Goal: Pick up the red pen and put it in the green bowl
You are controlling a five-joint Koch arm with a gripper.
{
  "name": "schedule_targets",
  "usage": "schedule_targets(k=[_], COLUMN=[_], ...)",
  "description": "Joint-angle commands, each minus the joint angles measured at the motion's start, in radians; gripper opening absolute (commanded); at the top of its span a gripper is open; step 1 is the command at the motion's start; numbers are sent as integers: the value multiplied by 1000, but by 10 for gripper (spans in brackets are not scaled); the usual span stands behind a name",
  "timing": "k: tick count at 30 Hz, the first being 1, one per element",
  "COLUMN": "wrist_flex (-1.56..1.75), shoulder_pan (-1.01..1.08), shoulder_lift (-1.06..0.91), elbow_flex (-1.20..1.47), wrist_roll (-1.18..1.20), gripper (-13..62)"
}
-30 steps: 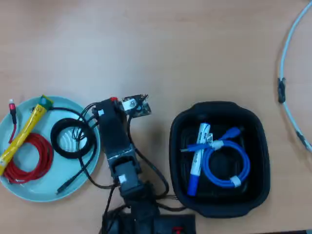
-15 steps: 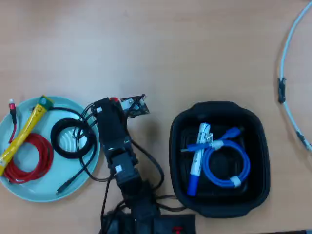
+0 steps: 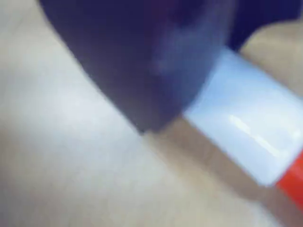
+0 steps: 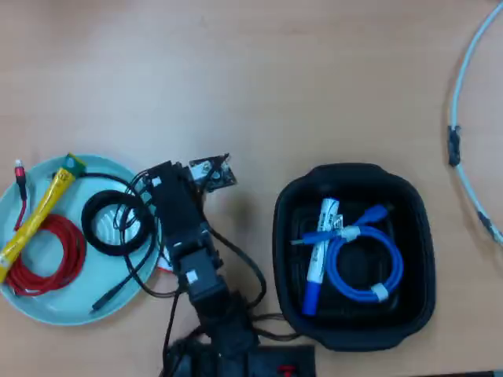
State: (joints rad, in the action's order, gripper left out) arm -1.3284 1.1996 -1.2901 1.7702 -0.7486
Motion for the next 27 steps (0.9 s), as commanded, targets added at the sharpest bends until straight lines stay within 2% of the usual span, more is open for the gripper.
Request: schedule_targets(k=[1, 6, 12, 19, 27], wrist_flex=[83, 89, 31, -175, -291], shoulder_pan=[-6, -37, -74, -123, -95], shoulder_lift=[-2, -14, -187, -322, -353], elbow_flex=[18, 89, 114, 2, -94], wrist_roll=[51, 48, -18, -84, -170], gripper=[-63, -64, -64, -64, -64])
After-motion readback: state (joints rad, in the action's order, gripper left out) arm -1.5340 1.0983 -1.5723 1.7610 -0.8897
